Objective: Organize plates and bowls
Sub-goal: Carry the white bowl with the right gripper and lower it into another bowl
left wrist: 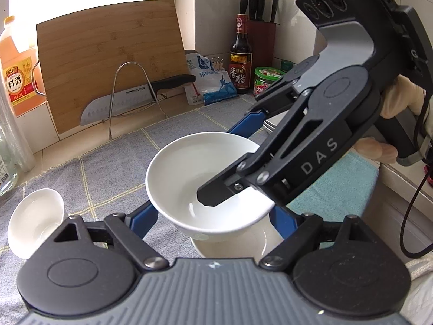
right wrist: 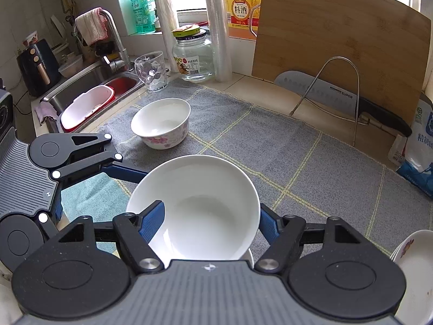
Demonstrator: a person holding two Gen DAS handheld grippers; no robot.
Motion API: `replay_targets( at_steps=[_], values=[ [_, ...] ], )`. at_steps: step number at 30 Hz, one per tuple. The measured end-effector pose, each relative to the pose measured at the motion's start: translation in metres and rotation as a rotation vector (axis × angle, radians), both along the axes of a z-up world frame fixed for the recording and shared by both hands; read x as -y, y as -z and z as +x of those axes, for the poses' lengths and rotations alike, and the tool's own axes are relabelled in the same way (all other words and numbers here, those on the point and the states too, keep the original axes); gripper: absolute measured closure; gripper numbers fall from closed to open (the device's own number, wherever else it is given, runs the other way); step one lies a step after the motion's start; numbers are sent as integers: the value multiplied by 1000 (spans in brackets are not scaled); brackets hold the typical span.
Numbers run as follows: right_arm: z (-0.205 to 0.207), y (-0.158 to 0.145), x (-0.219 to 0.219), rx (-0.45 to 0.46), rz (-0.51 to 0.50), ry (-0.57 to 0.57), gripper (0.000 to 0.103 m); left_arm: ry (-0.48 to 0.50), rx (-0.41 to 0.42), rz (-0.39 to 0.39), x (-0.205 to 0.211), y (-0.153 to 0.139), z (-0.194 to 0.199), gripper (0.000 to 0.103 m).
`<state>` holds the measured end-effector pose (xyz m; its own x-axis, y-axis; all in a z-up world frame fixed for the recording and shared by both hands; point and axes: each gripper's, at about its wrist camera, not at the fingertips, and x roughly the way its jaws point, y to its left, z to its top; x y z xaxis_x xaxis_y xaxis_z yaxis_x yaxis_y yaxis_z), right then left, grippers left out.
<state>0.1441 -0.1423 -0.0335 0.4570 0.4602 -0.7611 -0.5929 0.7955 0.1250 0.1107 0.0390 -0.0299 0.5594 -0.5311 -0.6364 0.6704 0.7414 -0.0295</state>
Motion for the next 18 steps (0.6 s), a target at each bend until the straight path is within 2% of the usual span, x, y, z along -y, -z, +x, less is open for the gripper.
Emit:
replay_targets(
  at_steps=[18],
  values=[
    [-25, 18, 12, -36, -17, 13, 25, 38, -49, 39, 15, 17, -16, 14]
  ],
)
